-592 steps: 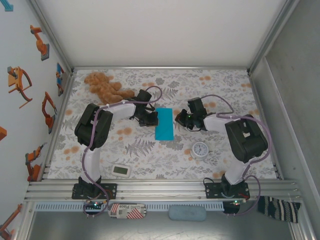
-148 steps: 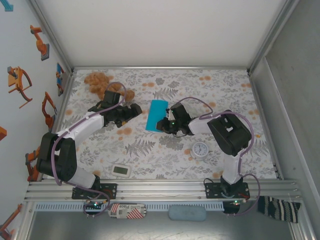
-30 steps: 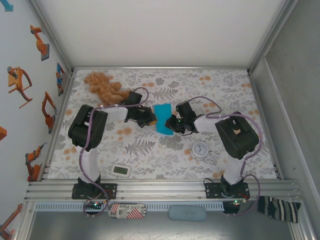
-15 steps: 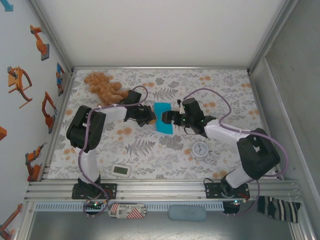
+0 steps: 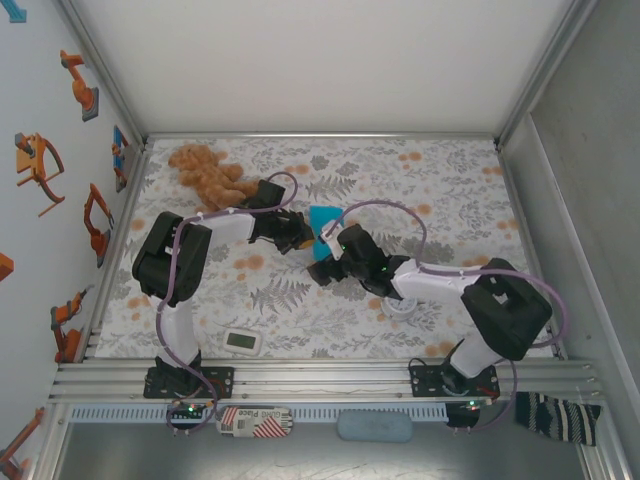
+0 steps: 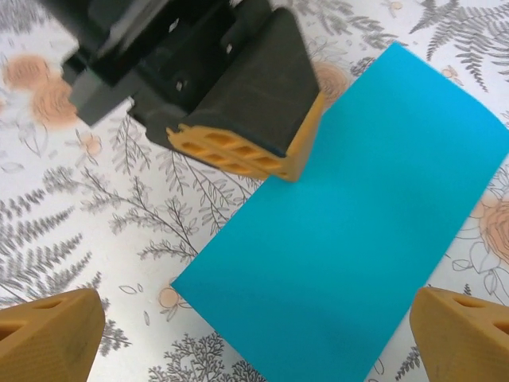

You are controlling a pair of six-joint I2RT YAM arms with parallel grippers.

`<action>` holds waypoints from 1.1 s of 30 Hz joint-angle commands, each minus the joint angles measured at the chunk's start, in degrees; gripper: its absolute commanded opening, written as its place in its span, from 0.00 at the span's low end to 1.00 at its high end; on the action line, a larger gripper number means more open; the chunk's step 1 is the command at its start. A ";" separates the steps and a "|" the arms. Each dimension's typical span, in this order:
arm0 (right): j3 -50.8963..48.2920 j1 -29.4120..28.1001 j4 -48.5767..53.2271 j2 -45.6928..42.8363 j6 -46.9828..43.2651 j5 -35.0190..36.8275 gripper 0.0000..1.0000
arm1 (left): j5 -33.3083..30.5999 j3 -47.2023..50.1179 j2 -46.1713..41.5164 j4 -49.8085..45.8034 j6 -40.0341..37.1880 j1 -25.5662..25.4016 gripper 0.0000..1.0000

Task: Fold a paper plane with a square sheet of paper (pick it up from the middle)
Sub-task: Third fold the triangle at the center of the table.

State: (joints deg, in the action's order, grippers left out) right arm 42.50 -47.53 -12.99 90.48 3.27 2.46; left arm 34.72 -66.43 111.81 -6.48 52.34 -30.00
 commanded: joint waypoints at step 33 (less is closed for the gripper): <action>3.11 -1.54 -0.85 6.18 -14.12 0.71 0.13 | 0.26 -0.63 -2.42 -1.30 1.65 -0.23 0.05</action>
State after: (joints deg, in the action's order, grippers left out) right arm 43.16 -48.95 -16.51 96.40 -10.55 4.89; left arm 34.70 -66.54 111.81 -7.31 53.25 -29.98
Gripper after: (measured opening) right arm 0.142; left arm 0.064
